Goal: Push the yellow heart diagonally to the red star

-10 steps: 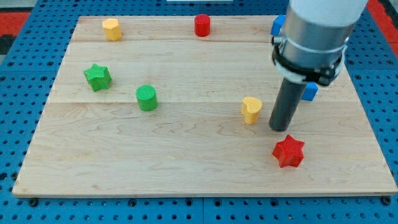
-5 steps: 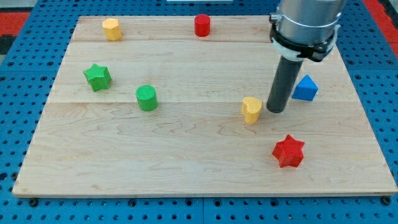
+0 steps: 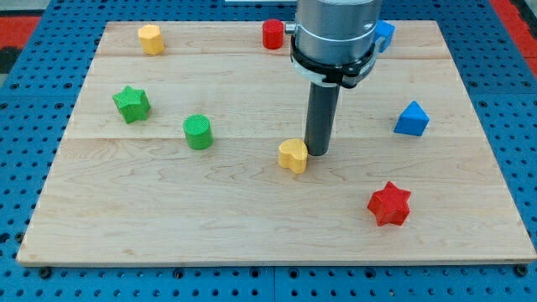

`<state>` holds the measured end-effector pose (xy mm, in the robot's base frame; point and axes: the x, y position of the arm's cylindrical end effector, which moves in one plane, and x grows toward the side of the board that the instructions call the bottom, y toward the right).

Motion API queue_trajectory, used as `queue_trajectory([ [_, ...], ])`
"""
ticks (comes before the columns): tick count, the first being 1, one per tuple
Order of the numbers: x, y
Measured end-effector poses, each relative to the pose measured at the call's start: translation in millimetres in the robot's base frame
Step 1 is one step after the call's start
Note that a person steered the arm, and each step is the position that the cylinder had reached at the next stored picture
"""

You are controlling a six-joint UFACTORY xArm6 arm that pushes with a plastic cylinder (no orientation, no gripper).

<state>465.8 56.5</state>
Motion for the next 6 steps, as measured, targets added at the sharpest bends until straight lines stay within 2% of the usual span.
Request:
queue_trajectory([
  [1, 3, 9],
  [2, 31, 27],
  [3, 61, -22],
  [4, 65, -98],
  [5, -18, -33],
  [6, -72, -43],
])
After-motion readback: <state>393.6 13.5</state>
